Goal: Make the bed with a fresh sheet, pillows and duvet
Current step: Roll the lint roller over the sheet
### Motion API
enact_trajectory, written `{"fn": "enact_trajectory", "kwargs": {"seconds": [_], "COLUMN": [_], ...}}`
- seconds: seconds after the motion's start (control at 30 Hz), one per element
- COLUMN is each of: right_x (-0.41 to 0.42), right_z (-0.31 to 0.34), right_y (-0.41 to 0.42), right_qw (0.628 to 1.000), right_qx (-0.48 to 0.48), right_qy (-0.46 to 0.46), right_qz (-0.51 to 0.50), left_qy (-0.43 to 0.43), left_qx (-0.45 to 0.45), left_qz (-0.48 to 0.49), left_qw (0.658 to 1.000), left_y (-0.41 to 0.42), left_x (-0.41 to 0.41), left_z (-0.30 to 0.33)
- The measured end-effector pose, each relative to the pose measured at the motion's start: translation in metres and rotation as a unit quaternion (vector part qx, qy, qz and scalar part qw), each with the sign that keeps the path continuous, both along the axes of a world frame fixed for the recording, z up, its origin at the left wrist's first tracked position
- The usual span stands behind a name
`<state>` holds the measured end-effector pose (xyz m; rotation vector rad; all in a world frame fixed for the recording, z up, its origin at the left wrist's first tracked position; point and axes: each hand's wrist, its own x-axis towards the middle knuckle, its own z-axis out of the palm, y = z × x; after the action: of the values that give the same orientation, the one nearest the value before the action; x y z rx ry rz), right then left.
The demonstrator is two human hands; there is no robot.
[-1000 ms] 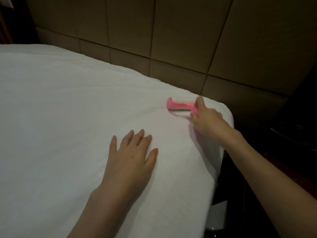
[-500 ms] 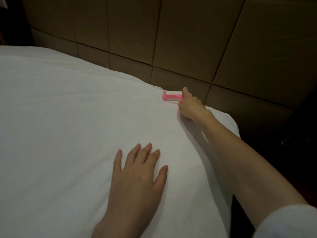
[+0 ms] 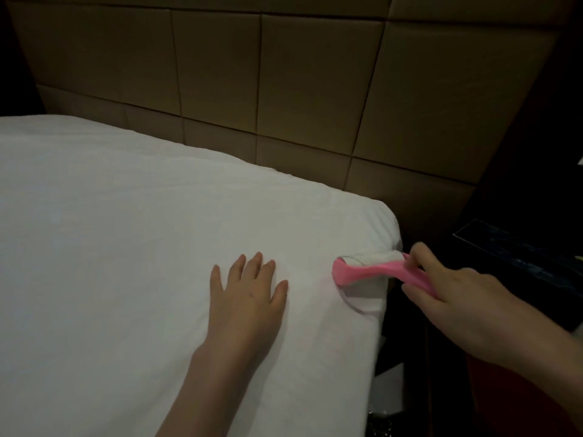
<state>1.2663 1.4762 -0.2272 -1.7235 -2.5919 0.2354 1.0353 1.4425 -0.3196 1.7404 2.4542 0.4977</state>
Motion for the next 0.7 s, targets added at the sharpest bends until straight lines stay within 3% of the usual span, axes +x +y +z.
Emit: {"fn": "enact_trajectory", "kwargs": {"seconds": [0.2,0.43,0.7], "right_x": [-0.012,-0.104,-0.159], "right_z": [-0.019,-0.038,-0.03], "right_y": [0.026,0.149,0.271], "right_qw": [0.998,0.993,0.984], "right_qx": [0.001,0.045,0.004], "right_qy": [0.036,0.08,0.127], "right_qz": [-0.058,-0.08,-0.122], "left_qy": [-0.001,0.016,0.011], "left_qx": [-0.002,0.006,0.033], "left_qz": [-0.007,-0.002,-0.021], "left_qw": [1.0,1.0,0.999], "left_y": [0.0,0.001,0.013], "left_x": [-0.002,-0.002,-0.017], "left_z": [0.0,-0.002,-0.02]}}
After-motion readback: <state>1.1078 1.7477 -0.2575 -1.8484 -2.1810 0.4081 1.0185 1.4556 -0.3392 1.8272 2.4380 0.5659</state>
